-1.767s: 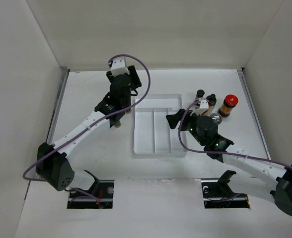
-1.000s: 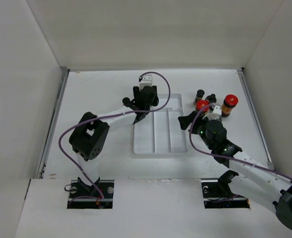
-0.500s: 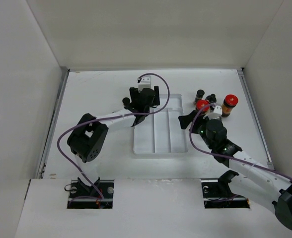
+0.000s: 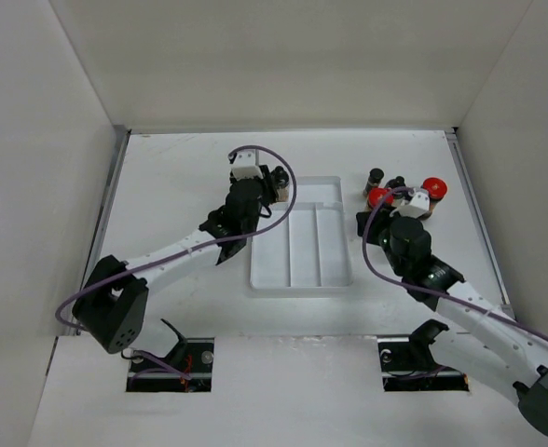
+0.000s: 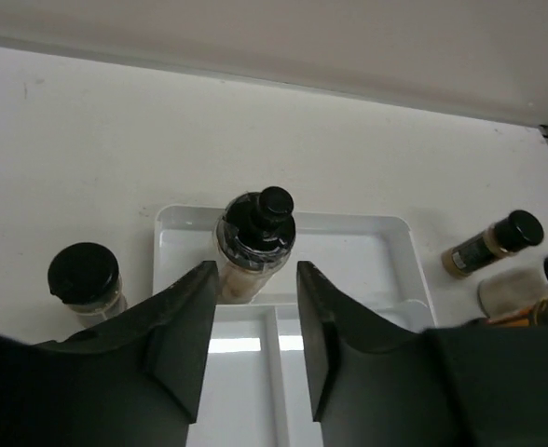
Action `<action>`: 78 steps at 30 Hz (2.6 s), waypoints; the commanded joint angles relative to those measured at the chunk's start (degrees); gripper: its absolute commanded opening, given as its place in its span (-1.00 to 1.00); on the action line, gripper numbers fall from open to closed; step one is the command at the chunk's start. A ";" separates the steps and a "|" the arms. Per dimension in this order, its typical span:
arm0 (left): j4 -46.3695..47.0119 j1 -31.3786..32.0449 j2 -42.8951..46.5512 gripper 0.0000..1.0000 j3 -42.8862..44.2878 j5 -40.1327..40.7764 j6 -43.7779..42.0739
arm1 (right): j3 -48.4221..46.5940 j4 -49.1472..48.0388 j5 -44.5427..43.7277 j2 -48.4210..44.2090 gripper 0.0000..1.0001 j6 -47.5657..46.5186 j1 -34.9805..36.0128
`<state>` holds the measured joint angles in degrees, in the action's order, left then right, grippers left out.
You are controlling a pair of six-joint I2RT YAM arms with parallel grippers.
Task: Organize the condiment bottles
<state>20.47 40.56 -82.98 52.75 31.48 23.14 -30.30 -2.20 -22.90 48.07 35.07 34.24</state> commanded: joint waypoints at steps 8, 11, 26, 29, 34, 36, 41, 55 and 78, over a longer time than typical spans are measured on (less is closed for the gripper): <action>17.22 2.20 10.73 -0.35 -16.34 -8.36 3.32 | -12.49 22.65 -24.56 -2.99 0.66 -3.43 -0.70; 21.53 2.29 11.70 -0.33 -21.27 -10.47 4.81 | -13.81 26.53 -24.31 -0.01 0.76 -3.34 -5.97; 35.08 5.10 7.49 -0.21 -28.23 -14.96 4.99 | -17.68 25.40 -14.73 16.52 0.85 -4.83 -14.68; 35.08 4.84 6.61 -0.20 -27.97 -14.96 4.99 | -17.42 23.13 -12.01 18.37 0.83 -5.01 -16.26; 35.17 4.05 6.16 -0.20 -27.97 -14.96 5.52 | -16.46 20.22 -10.77 19.78 0.56 -5.54 -17.94; 35.60 4.05 5.99 -0.20 -28.14 -14.96 5.60 | -15.84 19.60 -11.20 19.52 0.32 -5.19 -17.68; 36.04 4.05 6.60 -0.16 -28.58 -14.87 5.60 | -15.75 24.07 -15.25 13.55 0.04 -4.49 -13.99; 38.42 3.70 7.40 -0.16 -30.43 -12.15 5.17 | -34.37 27.89 -13.59 17.73 0.03 -5.79 3.59; 38.59 4.05 6.17 -0.16 -30.43 -11.53 4.90 | -59.52 0.53 -3.47 58.00 0.05 -14.51 -0.44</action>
<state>55.09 44.64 -77.28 22.46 19.88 28.27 -85.91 5.48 -26.30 106.10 20.84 34.81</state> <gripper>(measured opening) 0.415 0.712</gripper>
